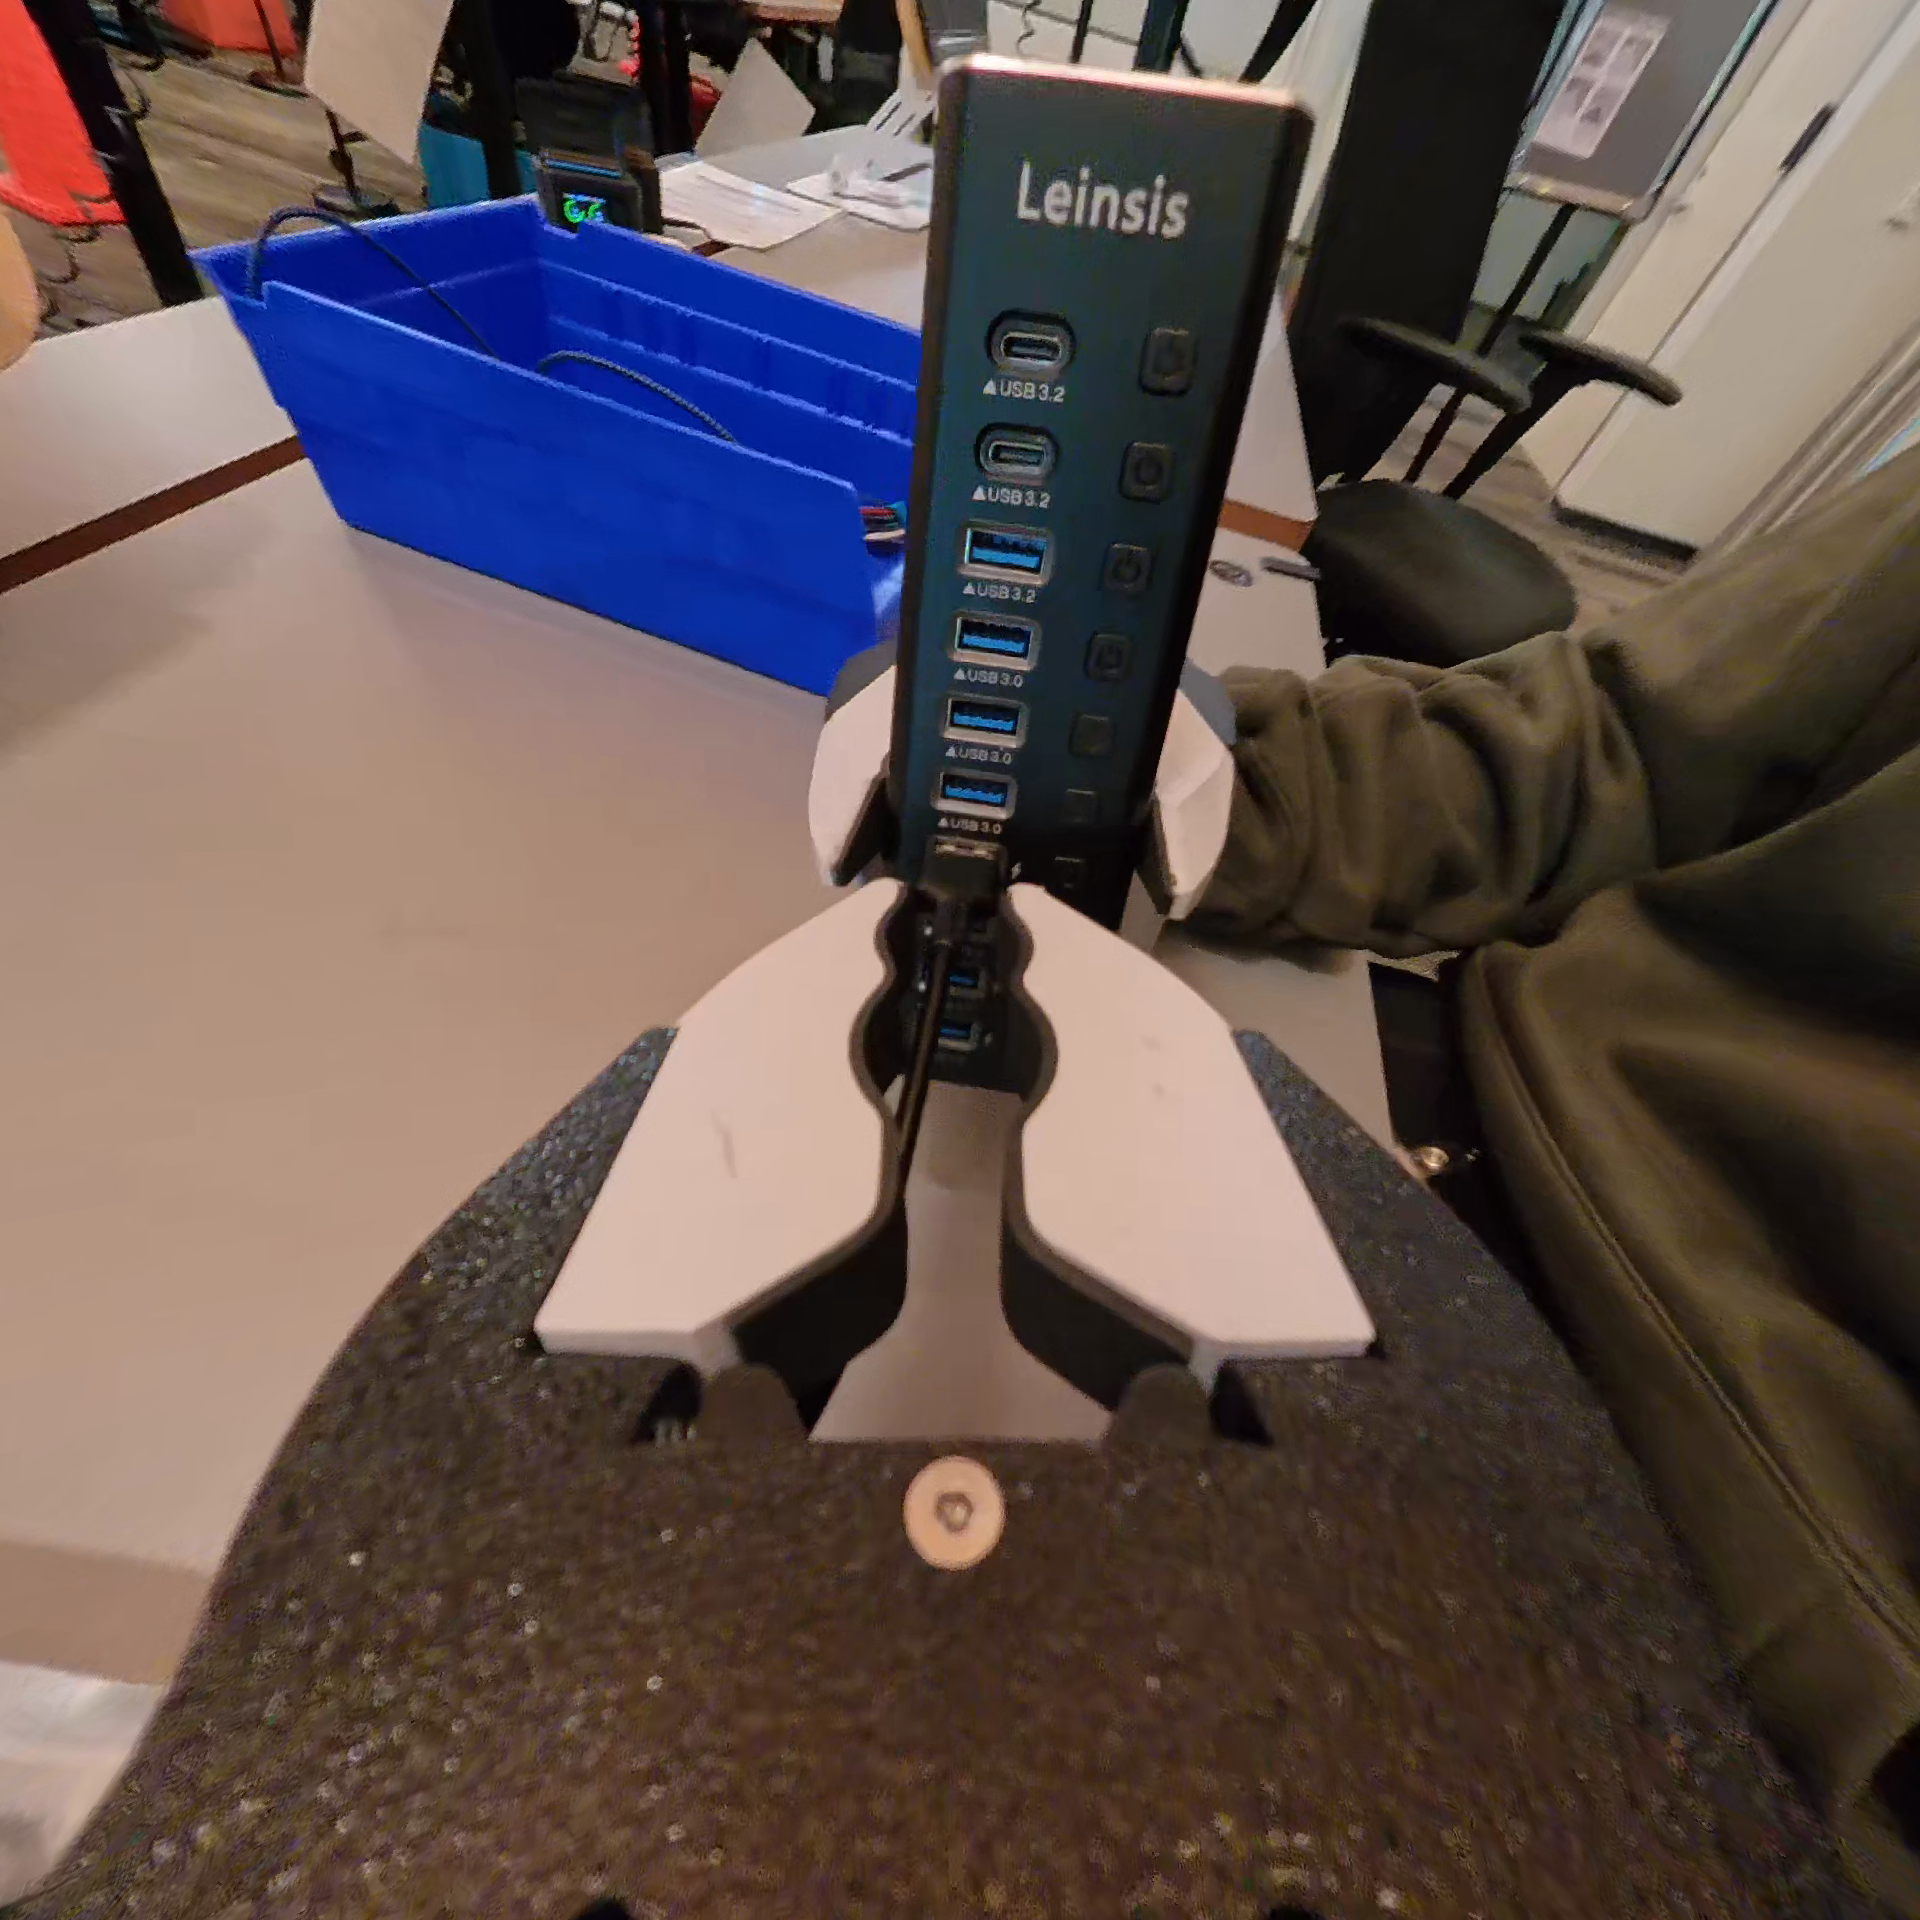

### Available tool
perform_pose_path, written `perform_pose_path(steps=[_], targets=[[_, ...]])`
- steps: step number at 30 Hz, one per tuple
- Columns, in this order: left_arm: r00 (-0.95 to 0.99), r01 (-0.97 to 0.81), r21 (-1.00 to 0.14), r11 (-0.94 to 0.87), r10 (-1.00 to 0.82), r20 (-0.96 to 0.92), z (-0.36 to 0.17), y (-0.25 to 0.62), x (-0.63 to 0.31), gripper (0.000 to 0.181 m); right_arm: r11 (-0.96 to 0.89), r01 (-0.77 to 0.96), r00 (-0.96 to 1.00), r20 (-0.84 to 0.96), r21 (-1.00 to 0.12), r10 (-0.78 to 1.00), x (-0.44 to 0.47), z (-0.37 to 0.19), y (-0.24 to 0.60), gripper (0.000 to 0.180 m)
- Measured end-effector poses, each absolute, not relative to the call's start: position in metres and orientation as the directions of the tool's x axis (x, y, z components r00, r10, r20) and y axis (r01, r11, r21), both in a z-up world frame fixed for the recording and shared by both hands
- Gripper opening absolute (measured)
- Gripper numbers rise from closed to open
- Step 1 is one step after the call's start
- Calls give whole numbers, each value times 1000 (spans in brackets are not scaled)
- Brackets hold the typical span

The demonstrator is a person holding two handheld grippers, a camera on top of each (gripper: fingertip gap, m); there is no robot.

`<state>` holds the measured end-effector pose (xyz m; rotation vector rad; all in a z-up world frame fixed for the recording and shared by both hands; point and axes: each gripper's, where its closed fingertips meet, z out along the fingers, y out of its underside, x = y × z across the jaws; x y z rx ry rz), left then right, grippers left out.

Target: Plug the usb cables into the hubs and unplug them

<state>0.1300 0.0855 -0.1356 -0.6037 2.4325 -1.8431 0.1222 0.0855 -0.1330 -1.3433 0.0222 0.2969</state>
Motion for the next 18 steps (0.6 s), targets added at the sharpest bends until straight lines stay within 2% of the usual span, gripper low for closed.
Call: perform_pose_path(steps=[7,13,18], targets=[[-932,-241,-928,285,-335,139,-137,88,128,13,163,-195,969,-164,-967,185,119,-136,90,60],[-916,-118,-868,483,-391,-93,-143,94,129,13,140,-185,973,-161,-973,168,120,-139,93,60],[-914,-140,-874,465,-400,-67,-144,94,130,14,130,-182,974,-161,-975,161,120,-140,94,61]])
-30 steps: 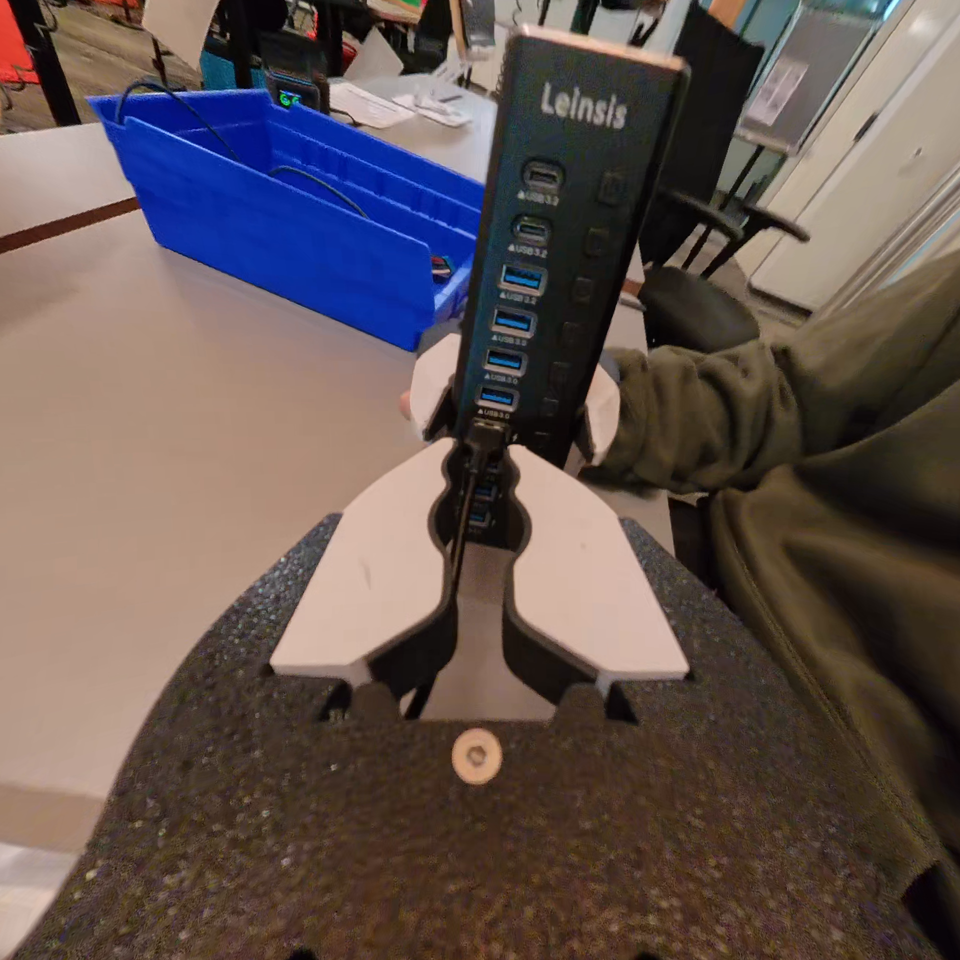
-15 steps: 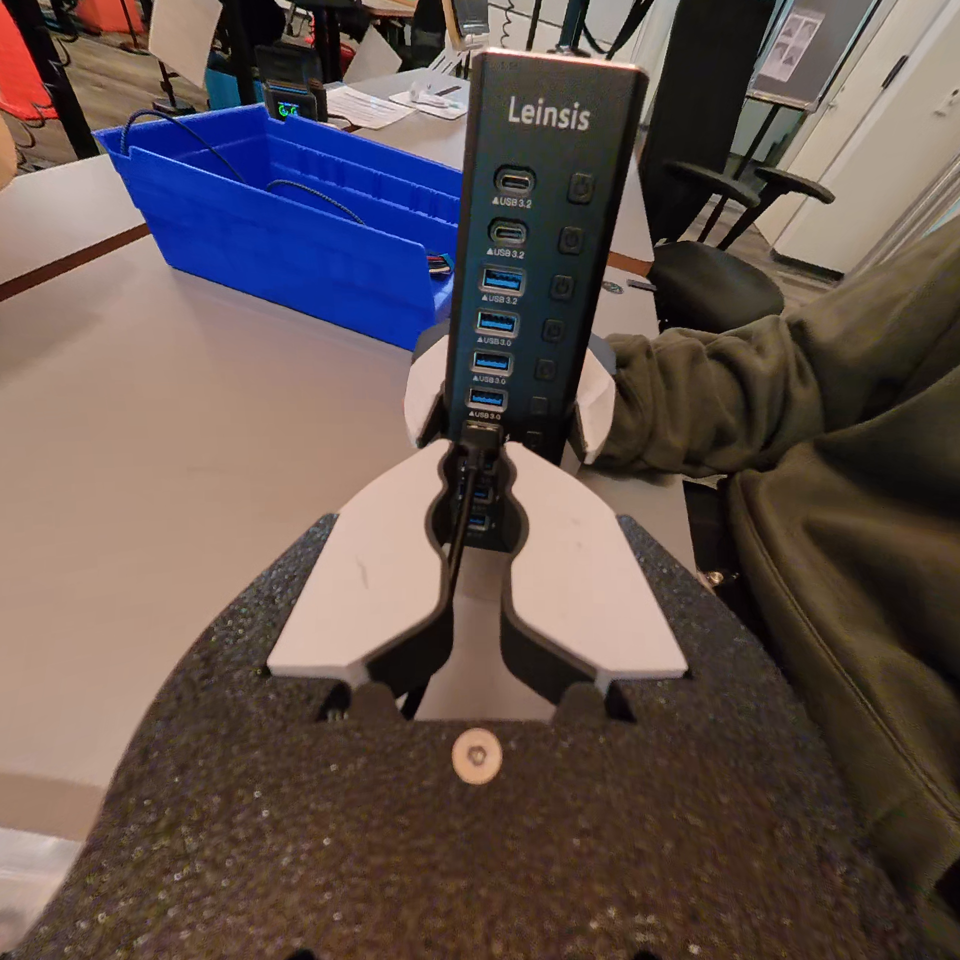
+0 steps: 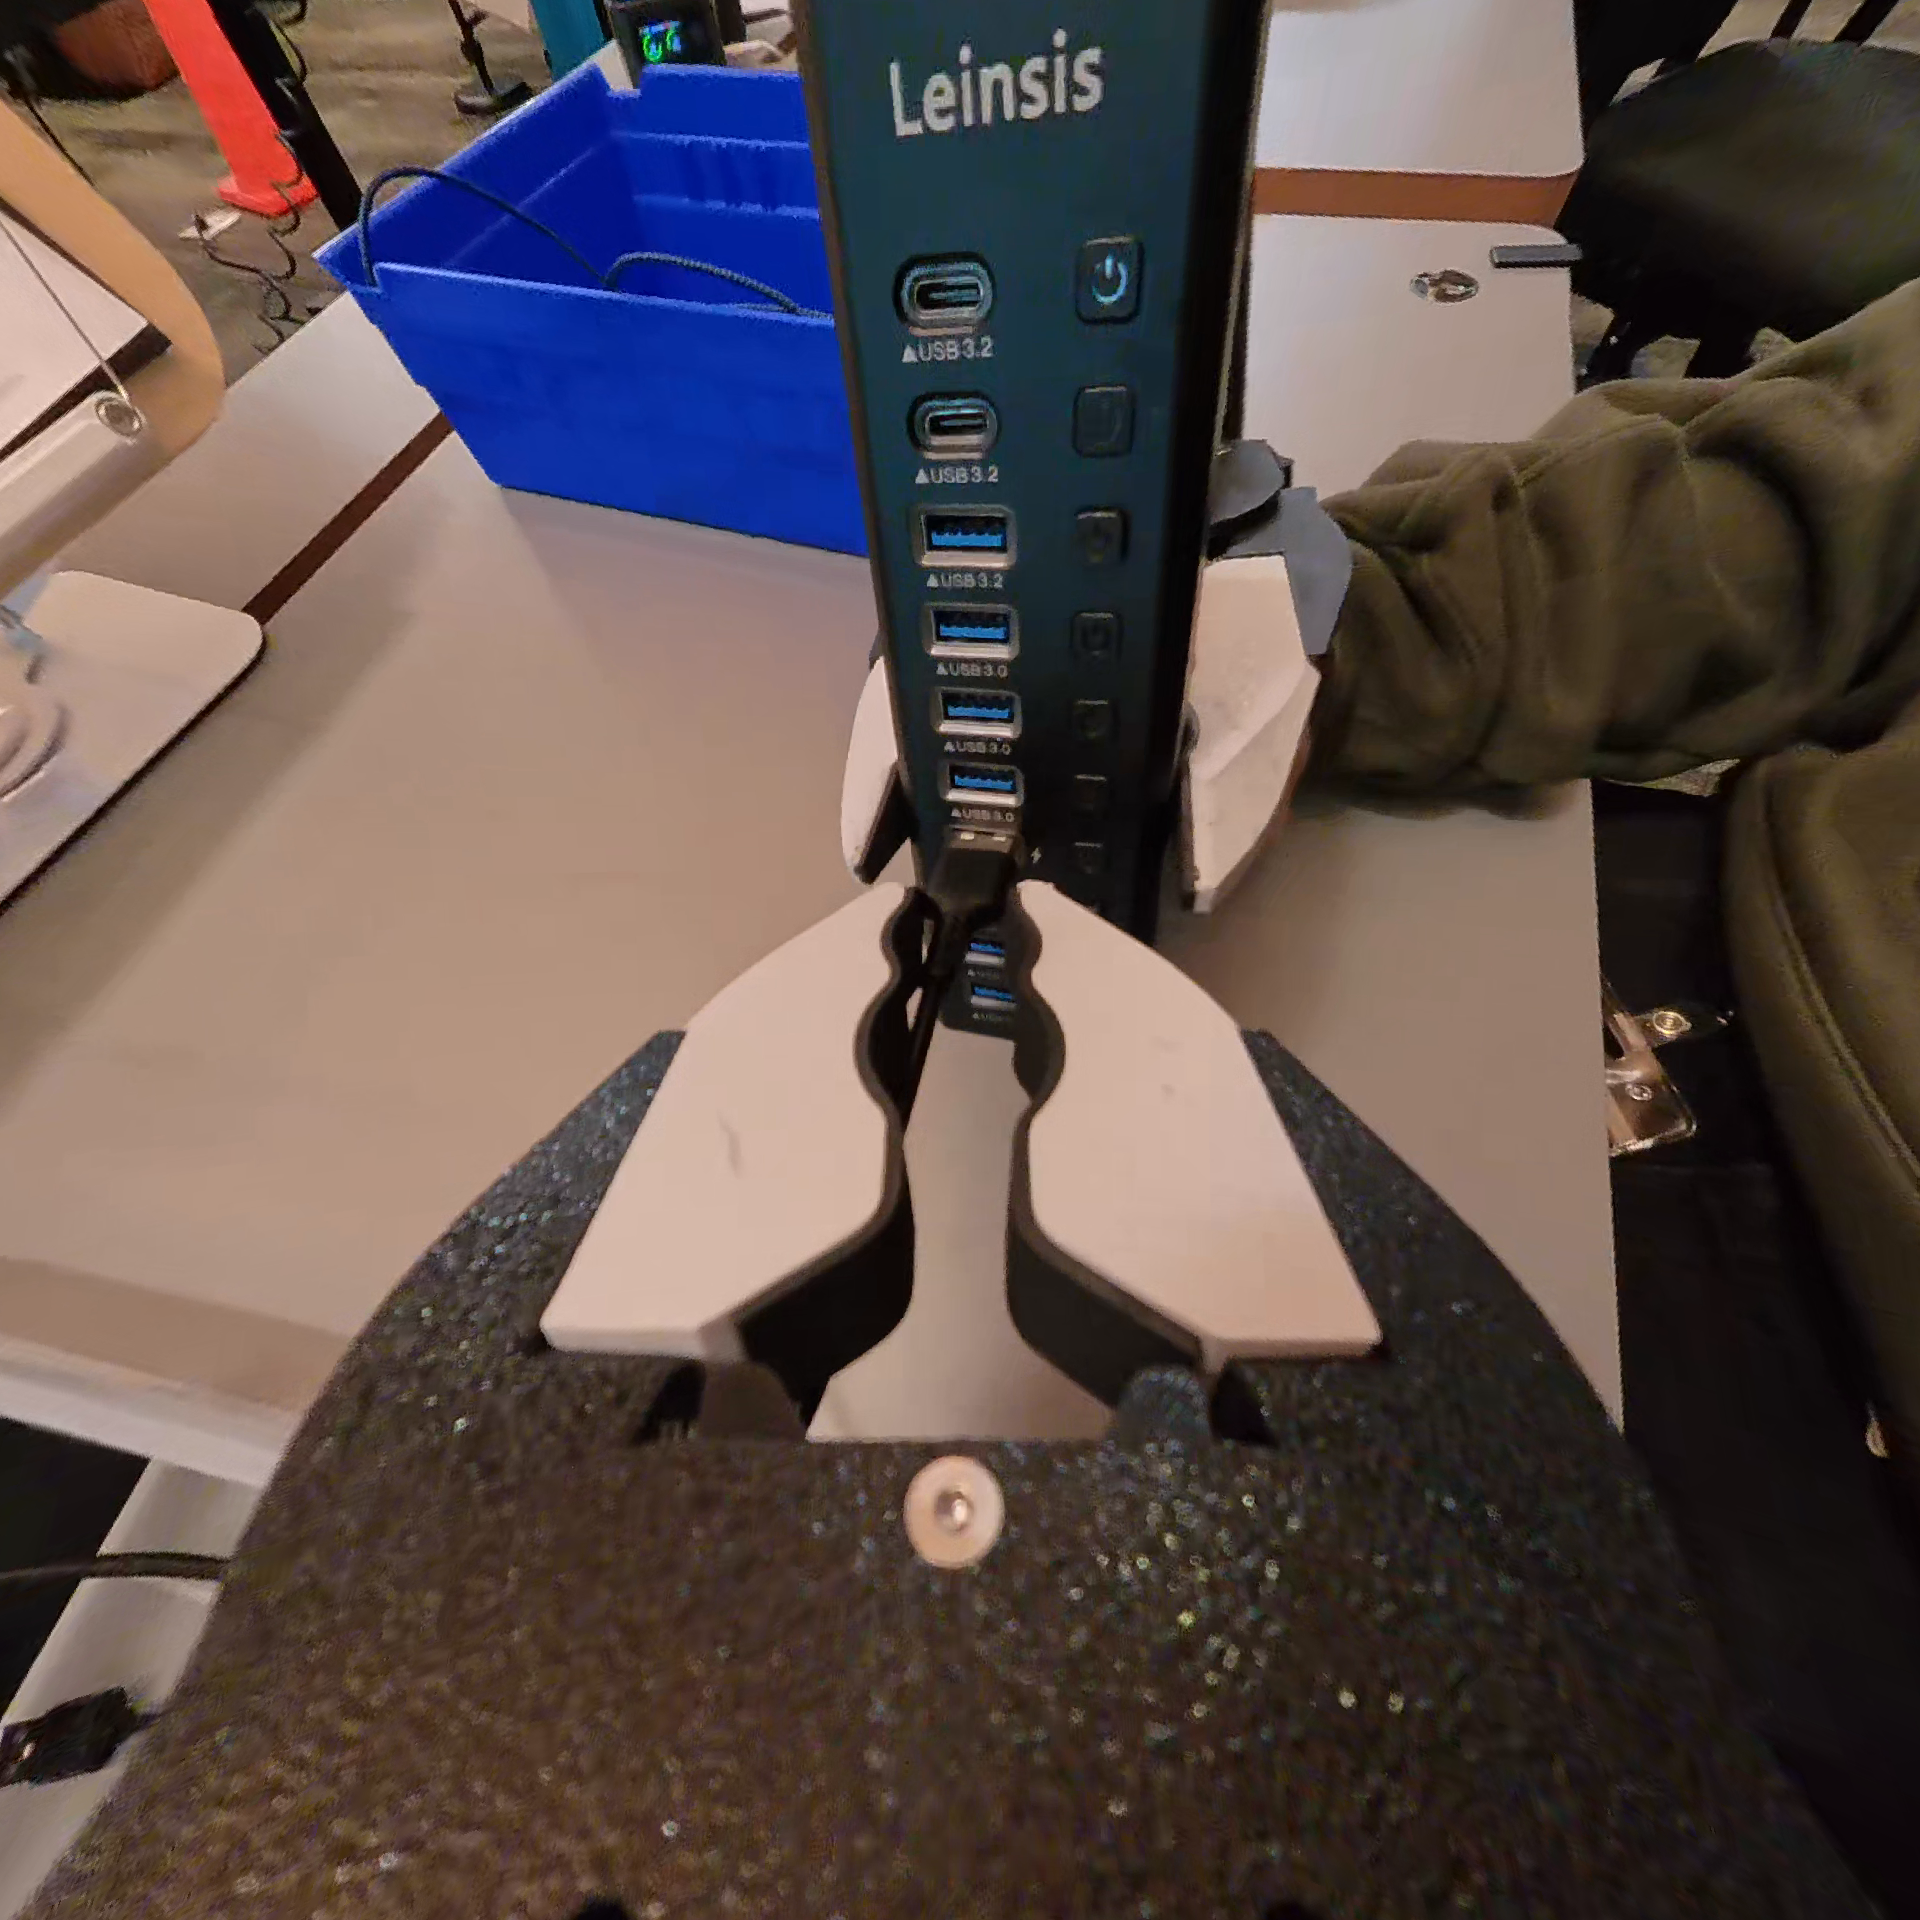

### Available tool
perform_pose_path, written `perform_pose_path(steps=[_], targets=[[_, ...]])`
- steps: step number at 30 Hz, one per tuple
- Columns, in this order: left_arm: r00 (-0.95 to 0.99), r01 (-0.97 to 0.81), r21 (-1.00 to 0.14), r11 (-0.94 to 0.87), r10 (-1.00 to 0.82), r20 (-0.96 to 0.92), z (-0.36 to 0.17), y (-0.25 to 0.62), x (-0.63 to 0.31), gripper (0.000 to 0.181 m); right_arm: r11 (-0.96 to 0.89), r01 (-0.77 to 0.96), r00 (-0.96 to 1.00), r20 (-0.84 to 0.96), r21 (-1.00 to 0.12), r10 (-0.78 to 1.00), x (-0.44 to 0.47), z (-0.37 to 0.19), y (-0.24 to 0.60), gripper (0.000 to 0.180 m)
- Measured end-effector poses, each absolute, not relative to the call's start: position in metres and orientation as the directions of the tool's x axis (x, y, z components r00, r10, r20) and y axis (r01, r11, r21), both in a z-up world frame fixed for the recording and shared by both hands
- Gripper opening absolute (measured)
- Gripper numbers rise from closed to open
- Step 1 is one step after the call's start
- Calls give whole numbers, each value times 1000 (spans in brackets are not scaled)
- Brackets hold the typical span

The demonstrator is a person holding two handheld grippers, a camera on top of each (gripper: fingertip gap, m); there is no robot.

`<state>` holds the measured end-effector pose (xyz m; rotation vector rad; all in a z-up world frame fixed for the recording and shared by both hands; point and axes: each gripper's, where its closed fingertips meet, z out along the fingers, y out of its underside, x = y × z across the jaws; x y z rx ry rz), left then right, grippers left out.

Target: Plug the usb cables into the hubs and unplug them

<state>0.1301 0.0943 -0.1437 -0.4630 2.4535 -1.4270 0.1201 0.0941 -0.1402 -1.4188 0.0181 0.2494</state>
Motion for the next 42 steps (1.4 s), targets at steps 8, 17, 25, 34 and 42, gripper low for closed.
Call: perform_pose_path(steps=[8,17,25,34,42], targets=[[-935,-164,-876,453,-354,-7,-143,94,121,13,76,-158,964,-137,-984,227,109,-145,96,60],[-930,-131,-871,474,-363,-58,-141,92,122,14,99,-180,960,-153,-979,233,111,-142,94,60],[-930,-101,-861,498,-355,-96,-136,94,118,13,97,-167,958,-138,-981,253,107,-142,93,60],[-930,-123,-849,515,-358,-82,-135,99,111,22,78,-151,959,-127,-985,253,104,-144,96,60],[-934,-128,-830,544,-348,-84,-142,103,110,9,42,-130,960,-115,-991,256,101,-148,99,60]])
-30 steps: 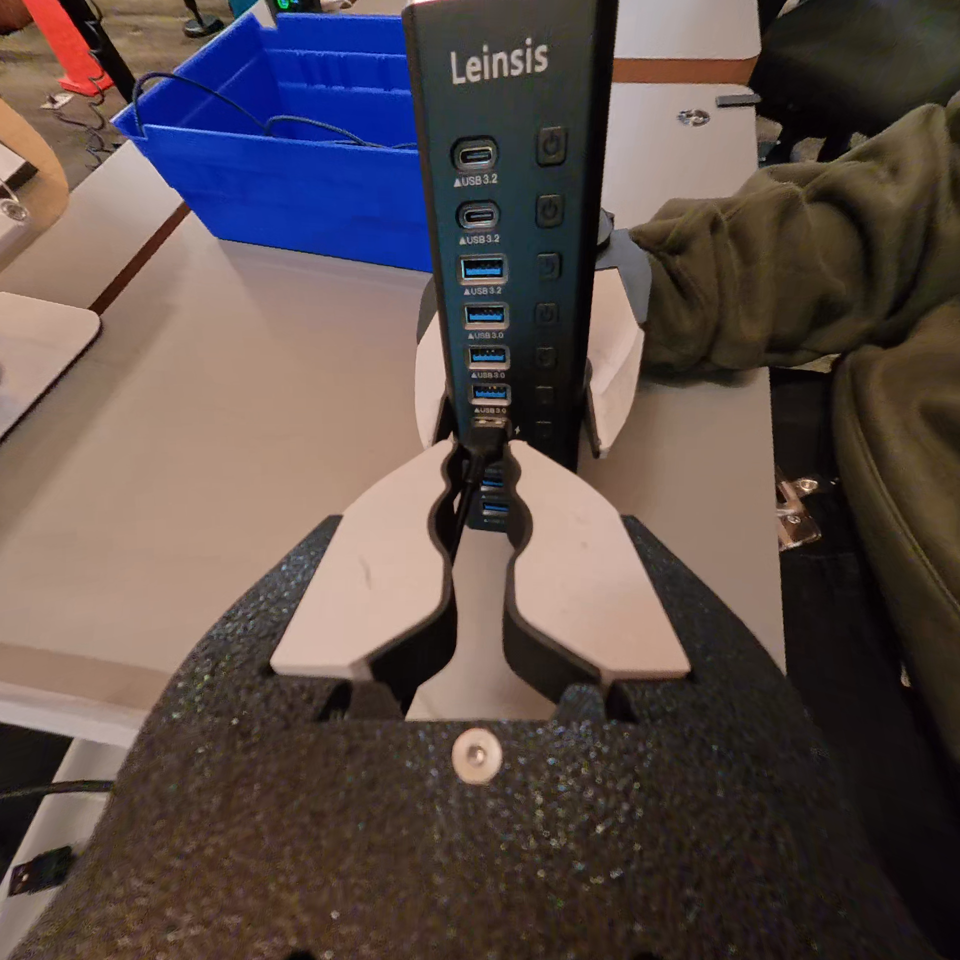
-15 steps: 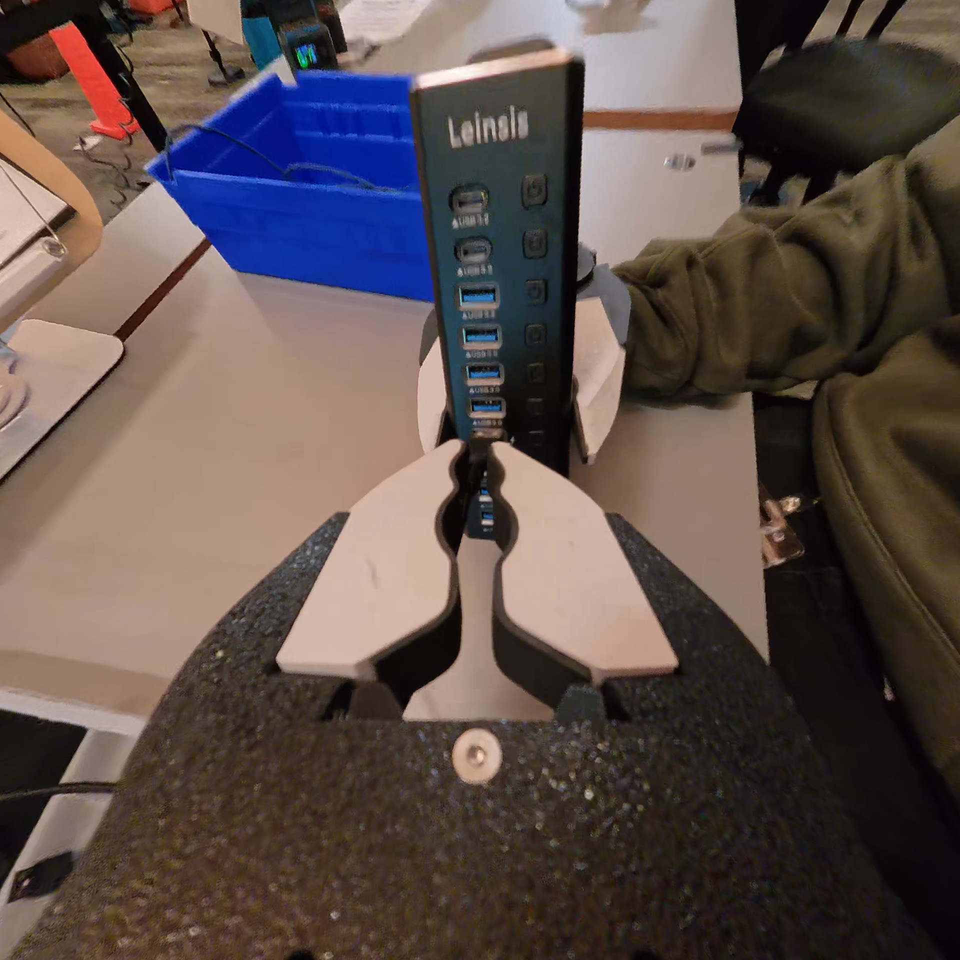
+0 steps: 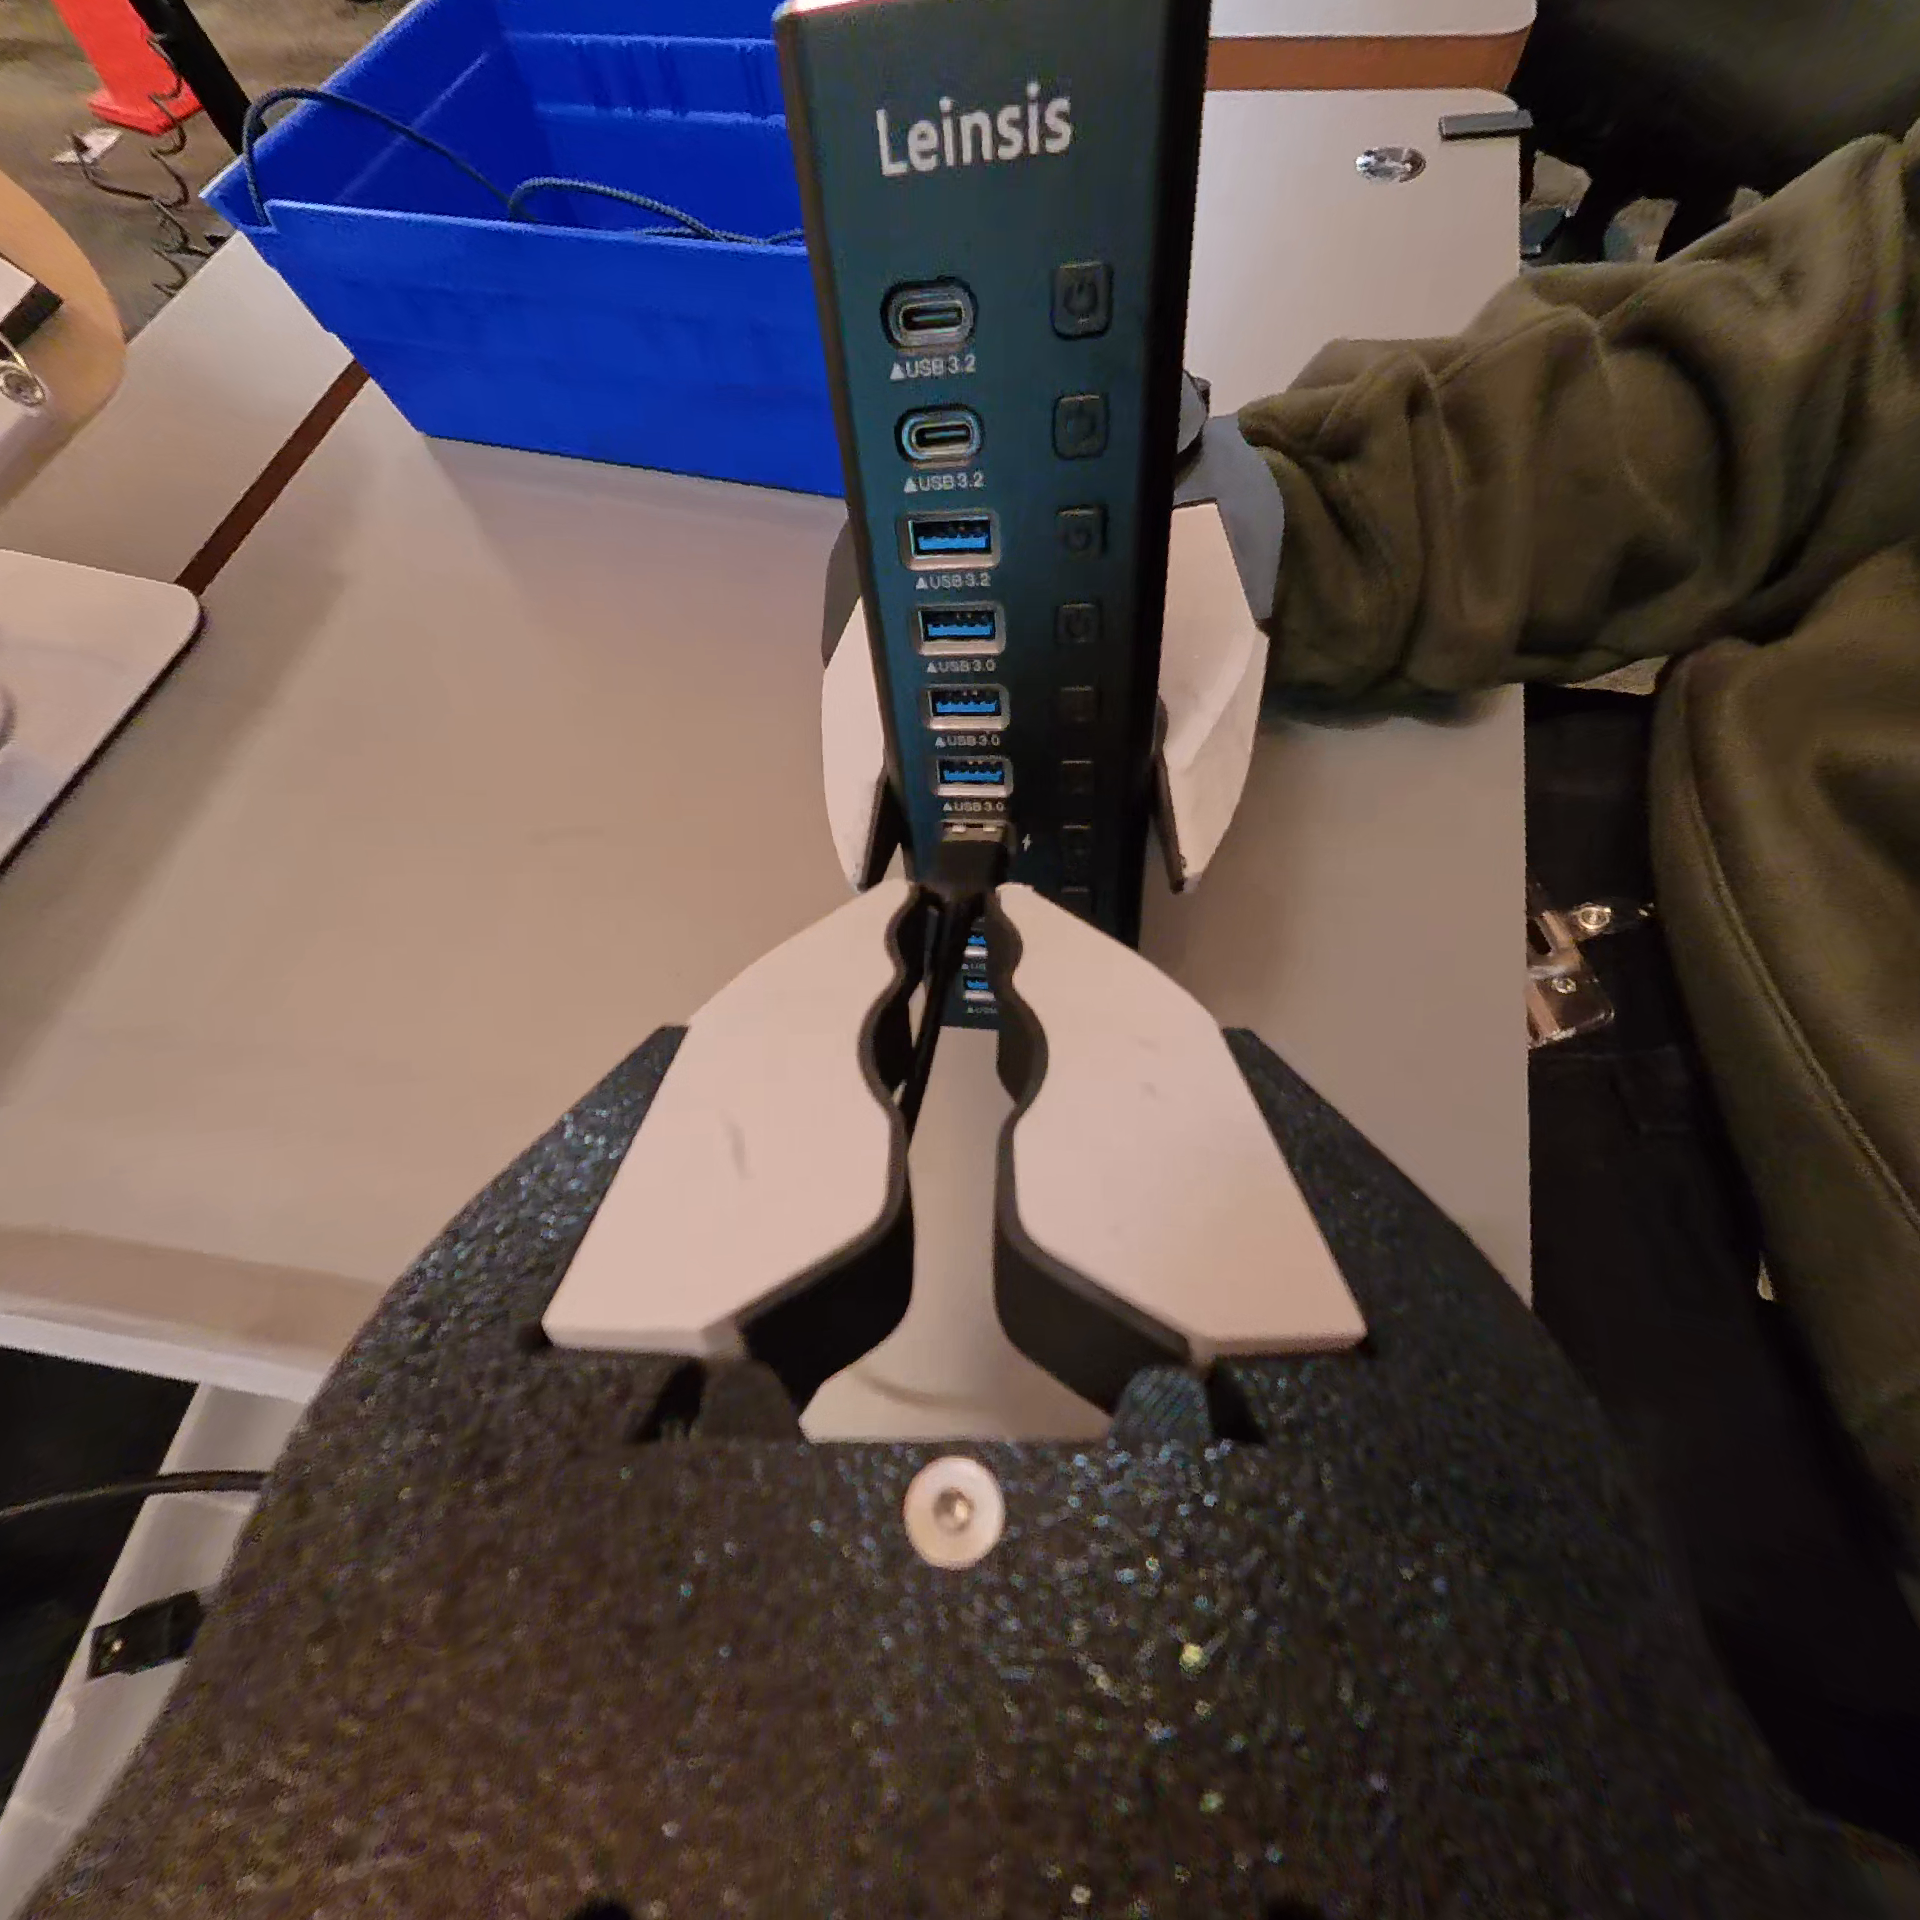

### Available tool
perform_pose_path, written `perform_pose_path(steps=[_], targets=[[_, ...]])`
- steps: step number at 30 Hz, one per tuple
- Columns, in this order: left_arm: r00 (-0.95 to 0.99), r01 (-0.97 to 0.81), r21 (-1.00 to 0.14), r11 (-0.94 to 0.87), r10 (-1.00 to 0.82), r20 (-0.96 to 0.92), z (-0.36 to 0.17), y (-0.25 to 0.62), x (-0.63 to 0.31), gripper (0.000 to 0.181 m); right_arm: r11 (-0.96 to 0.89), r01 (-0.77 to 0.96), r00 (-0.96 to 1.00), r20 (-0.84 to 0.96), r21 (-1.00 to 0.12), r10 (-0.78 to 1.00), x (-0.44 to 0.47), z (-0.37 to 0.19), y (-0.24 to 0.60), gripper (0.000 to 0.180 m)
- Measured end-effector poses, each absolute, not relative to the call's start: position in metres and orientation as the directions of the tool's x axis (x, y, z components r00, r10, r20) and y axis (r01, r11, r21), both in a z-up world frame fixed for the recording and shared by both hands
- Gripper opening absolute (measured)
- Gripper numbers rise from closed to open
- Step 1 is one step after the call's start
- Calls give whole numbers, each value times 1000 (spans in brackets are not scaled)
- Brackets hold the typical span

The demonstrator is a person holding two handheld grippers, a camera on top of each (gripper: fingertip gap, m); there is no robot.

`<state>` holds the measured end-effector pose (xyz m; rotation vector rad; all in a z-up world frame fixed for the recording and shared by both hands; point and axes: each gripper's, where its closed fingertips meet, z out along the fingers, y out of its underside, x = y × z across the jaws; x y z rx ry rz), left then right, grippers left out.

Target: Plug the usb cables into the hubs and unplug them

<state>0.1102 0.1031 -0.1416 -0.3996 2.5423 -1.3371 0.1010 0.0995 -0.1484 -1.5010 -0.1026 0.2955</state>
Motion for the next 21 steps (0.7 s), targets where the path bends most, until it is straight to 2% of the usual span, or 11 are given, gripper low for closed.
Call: perform_pose_path(steps=[5,7,21], targets=[[-941,-139,-831,538,-333,-58,-144,105,108,10,19,-118,959,-109,-993,262,99,-151,102,60],[-955,-145,-839,525,-297,-21,-145,104,101,22,5,-106,958,-101,-994,267,96,-153,103,60],[-943,-152,-747,647,-321,-86,-163,104,107,14,-27,-90,959,-94,-996,267,94,-157,106,60]])
